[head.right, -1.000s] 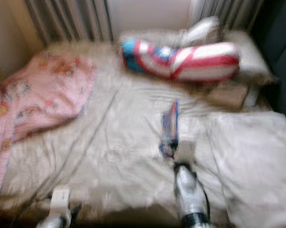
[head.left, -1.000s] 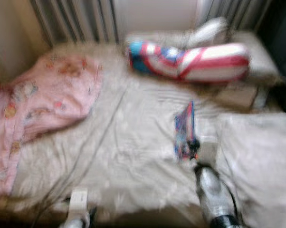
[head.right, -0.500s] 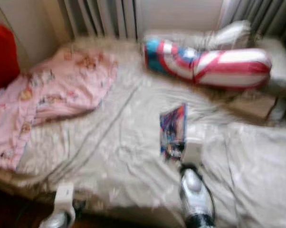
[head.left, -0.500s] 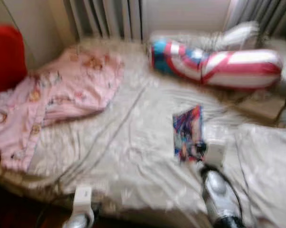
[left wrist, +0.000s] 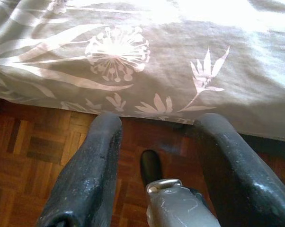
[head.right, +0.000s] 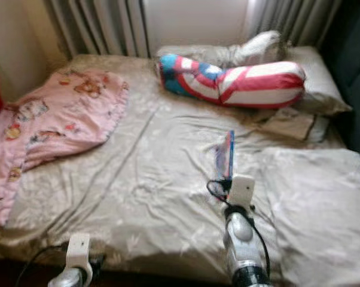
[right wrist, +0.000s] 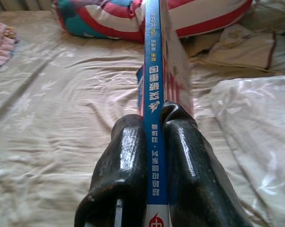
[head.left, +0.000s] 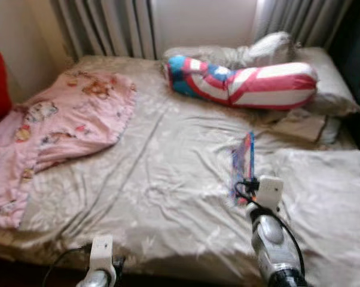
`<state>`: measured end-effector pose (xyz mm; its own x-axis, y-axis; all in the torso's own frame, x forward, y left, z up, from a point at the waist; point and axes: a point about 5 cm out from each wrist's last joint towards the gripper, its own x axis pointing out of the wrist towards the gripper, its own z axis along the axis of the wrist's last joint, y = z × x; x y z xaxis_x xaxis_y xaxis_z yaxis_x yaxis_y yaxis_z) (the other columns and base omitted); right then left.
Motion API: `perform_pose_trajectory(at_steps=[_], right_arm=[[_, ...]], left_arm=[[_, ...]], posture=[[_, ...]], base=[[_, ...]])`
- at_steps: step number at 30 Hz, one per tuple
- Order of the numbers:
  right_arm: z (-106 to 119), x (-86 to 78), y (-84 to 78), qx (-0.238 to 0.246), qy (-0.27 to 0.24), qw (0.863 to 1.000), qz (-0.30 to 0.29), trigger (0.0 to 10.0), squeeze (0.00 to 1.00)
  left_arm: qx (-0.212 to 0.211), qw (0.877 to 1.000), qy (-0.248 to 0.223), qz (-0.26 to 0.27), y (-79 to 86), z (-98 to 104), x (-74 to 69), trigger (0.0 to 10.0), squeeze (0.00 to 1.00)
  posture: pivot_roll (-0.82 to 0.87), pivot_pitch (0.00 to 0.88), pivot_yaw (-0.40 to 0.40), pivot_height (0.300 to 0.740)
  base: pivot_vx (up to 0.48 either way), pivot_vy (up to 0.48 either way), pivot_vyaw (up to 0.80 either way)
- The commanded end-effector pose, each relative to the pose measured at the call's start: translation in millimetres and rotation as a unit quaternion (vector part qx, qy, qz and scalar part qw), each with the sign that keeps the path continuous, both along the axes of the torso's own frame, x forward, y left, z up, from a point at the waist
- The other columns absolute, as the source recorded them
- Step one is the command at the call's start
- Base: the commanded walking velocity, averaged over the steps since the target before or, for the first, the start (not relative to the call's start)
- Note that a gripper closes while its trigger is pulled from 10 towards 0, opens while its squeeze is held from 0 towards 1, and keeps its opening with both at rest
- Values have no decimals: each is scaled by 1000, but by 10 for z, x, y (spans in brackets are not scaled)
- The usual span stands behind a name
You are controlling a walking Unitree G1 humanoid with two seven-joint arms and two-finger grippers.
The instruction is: Clean up the room
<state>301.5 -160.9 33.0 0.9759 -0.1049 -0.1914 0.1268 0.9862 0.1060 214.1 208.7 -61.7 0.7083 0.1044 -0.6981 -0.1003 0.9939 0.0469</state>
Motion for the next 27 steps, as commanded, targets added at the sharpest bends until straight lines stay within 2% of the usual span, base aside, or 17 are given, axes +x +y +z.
perform_pose_trajectory(at_steps=[1,6,18,27], right_arm=[[70,53,54,2,-13,1000,8,10000,0],[82,55,53,4,-20,1000,9,10000,0],[79,48,51,0,-21,1000,9,10000,0],[70,51,56,2,-17,1000,12,10000,0]], left_arm=[[1,1000,9,2,25,-26,-49,10000,0],[1,1000,9,1,21,-26,-48,10000,0],[-1,1000,10,1,9,-31,-52,10000,0],[-3,1000,11,2,2,-37,-60,10000,0]], posture=[[-84,65,1,740],[-85,61,0,740],[-88,49,-1,740],[-91,48,-2,740]], base=[[240,0,-488],[193,0,-615],[0,0,0],[305,0,-390]])
